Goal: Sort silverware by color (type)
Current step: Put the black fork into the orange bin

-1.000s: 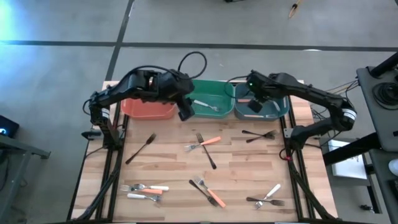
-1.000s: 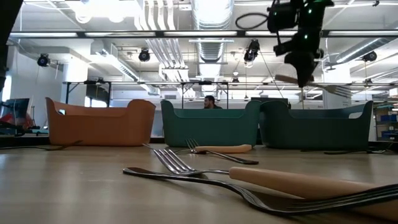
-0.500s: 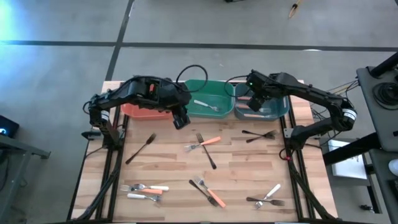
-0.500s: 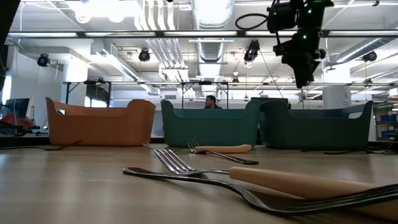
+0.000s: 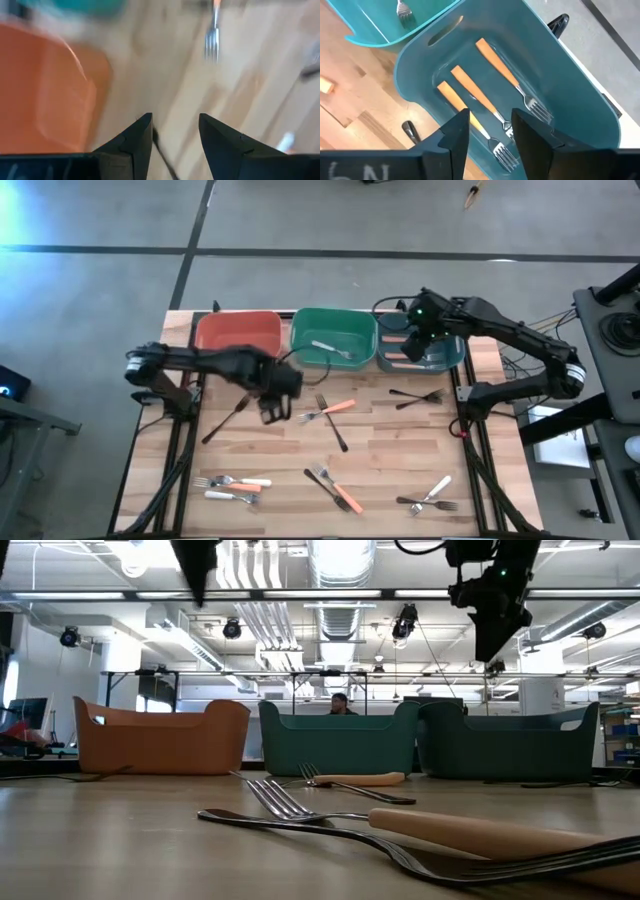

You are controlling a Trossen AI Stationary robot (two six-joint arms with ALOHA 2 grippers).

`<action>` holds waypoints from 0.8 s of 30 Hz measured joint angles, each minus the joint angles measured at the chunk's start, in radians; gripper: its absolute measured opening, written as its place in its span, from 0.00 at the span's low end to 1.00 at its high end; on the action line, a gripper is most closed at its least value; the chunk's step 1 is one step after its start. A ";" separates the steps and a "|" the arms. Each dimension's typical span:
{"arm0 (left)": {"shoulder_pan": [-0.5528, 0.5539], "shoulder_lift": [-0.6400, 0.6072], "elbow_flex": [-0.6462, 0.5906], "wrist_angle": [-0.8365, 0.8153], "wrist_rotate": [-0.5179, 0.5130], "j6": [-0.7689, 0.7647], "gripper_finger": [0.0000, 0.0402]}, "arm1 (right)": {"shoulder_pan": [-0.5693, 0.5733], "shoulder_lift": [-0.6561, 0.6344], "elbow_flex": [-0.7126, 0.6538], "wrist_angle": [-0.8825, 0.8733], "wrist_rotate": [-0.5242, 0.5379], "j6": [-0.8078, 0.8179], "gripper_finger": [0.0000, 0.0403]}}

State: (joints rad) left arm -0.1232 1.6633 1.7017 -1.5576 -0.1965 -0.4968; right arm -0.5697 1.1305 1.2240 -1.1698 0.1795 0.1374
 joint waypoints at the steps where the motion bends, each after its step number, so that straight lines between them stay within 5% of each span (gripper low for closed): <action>1: -0.011 -0.023 -0.064 0.018 0.023 -0.024 0.36 | 0.000 -0.003 0.000 0.000 0.000 -0.004 0.34; 7: -0.057 -0.185 -0.419 0.262 0.153 -0.159 0.36 | 0.000 -0.004 0.000 0.001 0.000 -0.025 0.34; 14: -0.056 -0.333 -0.736 0.362 0.155 -0.461 0.36 | 0.000 -0.003 0.000 0.008 0.000 0.003 0.34; 24: -0.055 -0.459 -1.013 0.494 0.149 -0.661 0.36 | 0.000 -0.003 0.000 0.040 0.000 0.039 0.34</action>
State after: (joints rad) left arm -0.1781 1.2042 0.6885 -1.0636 -0.0471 -1.1581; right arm -0.5697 1.1275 1.2240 -1.1300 0.1791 0.1766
